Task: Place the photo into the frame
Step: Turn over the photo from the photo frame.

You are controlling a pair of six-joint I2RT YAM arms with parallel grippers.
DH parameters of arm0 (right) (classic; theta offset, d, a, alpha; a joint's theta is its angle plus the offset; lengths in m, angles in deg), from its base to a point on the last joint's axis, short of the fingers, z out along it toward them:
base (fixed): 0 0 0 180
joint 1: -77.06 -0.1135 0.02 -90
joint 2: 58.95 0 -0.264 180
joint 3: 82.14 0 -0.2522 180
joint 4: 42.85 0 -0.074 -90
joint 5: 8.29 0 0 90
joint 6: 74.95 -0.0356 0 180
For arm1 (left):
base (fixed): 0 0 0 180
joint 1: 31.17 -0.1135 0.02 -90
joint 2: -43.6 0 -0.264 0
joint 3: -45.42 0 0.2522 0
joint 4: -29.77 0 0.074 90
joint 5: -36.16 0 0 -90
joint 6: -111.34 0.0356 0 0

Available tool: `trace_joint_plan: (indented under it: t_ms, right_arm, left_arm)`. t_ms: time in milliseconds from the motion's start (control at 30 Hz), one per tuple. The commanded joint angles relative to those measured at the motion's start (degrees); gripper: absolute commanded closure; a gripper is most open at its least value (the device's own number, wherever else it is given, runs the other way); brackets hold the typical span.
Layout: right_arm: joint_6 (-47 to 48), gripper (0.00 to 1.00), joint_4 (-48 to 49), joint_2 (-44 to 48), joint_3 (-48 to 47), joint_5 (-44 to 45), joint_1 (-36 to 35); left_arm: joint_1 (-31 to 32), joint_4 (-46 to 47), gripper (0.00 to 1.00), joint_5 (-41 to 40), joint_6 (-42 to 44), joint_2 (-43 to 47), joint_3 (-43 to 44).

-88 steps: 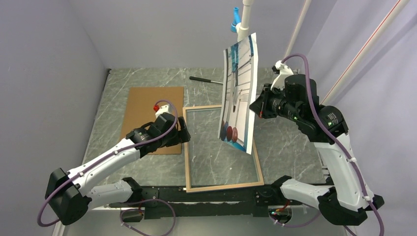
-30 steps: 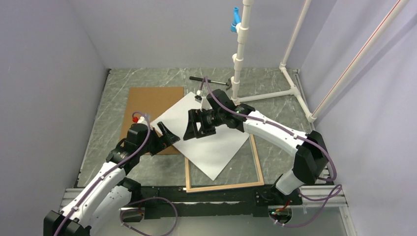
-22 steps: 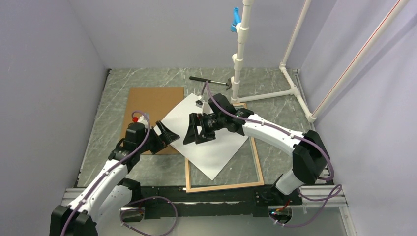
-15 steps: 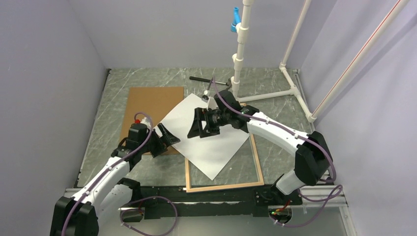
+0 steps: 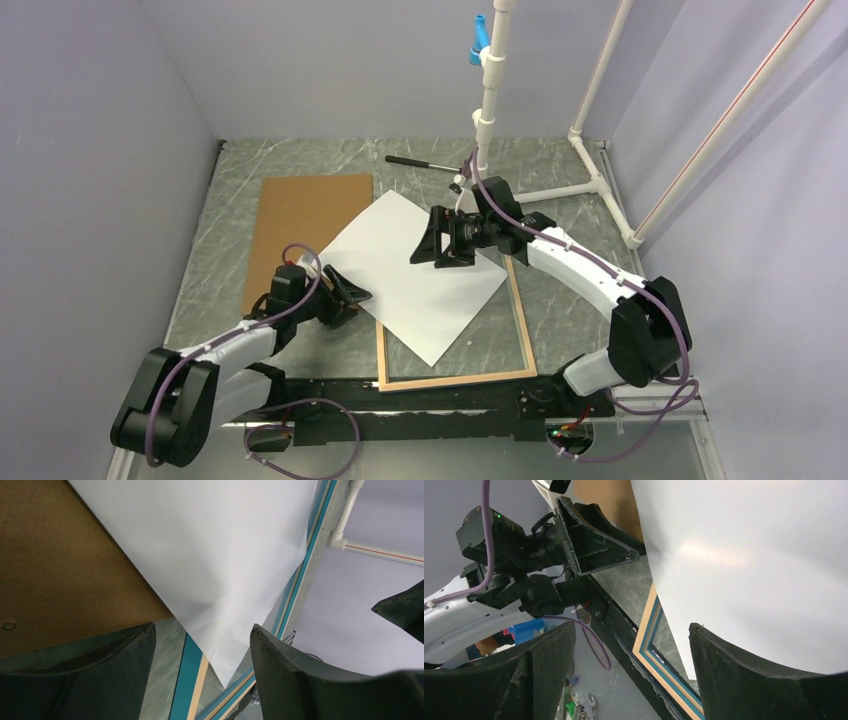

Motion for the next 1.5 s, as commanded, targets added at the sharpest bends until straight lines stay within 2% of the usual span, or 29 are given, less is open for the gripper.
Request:
trace_joint_plan:
  t_ms: [0,133,233,300,433,500,633,733,833,933,1000,1067,1467]
  right_arm:
    - [1.6,0.15,0.8,2.5,0.2,-1.1,0.9]
    - [2.0,0.15,0.5,2.8,0.4,-1.1,1.8]
    - [2.1,0.15,0.5,3.0,0.8,-1.1,2.3]
    - [2.1,0.15,0.6,3.0,1.0,-1.2,2.7]
    - [2.3,0.15,0.5,3.2,1.5,-1.2,2.8]
    - [2.6,0.15,0.2,3.4,1.4,-1.0,3.0]
    - [3.6,0.15,-1.3,4.0,1.0,0.1,3.1]
    - [4.3,0.15,-2.7,4.6,0.5,1.2,3.3]
    - [5.4,0.15,-4.4,5.2,-0.6,2.4,3.4]
    - [6.3,0.15,-6.0,5.9,-1.6,3.5,3.7]
    - [6.9,0.15,-6.8,6.2,-2.0,3.9,4.0]
    - [7.4,0.15,-7.6,6.5,-2.6,4.2,4.1]
    - [9.3,0.15,-11.3,8.1,-4.6,5.9,5.1]
  left_arm:
    - [0.0,10.4,0.29,0.9,-2.1,-2.9,0.1]
    - [0.2,17.6,0.35,2.1,-4.1,-6.4,-1.6]
    - [0.6,22.8,0.45,2.8,-5.2,-9.2,-2.5]
    - [0.8,26.0,0.56,3.5,-5.9,-11.2,-2.8]
    - [1.2,31.3,0.89,3.9,-7.2,-14.0,-3.9]
    - [1.2,32.8,1.00,4.0,-7.6,-14.6,-4.5]
    - [1.2,31.8,1.00,4.2,-7.1,-12.8,-4.7]
    - [1.2,25.4,1.00,3.8,-4.9,-8.8,-3.5]
    - [1.2,13.9,1.00,2.6,-0.8,-2.7,-0.5]
    - [1.2,-3.0,1.00,-0.1,5.8,3.3,5.2]
    - [1.2,-13.5,1.00,-2.1,10.3,5.5,9.6]
    - [1.2,-20.0,1.00,-2.0,13.8,6.3,12.7]
    - [1.3,-31.3,1.00,6.3,23.9,3.0,21.1]
